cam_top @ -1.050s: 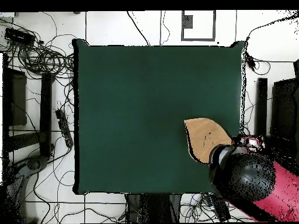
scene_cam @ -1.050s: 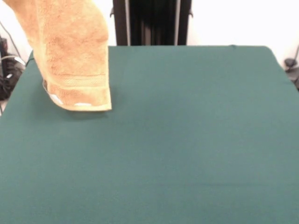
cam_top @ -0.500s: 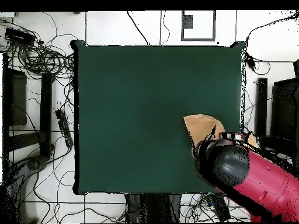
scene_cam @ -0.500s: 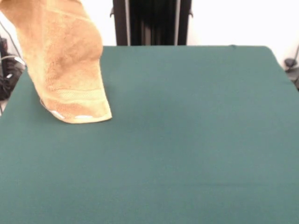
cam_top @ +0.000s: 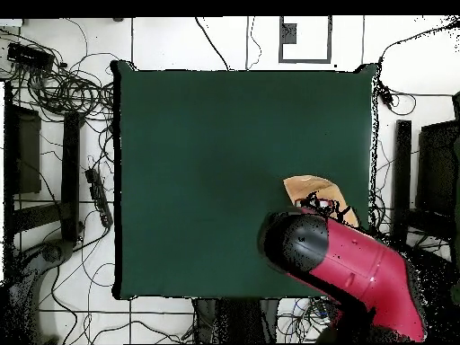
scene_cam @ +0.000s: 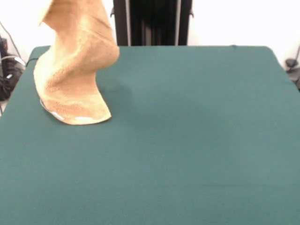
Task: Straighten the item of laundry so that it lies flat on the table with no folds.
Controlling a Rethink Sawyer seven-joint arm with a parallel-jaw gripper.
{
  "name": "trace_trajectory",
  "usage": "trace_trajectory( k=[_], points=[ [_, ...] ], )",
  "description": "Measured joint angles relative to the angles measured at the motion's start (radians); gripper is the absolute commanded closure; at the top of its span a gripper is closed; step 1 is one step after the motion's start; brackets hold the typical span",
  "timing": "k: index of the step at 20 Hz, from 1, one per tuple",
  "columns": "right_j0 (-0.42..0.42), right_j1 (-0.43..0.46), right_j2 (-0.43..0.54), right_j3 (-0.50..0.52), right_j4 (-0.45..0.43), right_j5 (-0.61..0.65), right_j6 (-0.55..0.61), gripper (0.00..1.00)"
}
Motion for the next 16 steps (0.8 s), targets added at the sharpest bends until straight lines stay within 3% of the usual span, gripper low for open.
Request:
trace_trajectory(
  k=[16],
  points=[
    [0.163, 0.106, -0.100, 0.003, 0.116, 0.033, 0.008, 1.00]
  ],
)
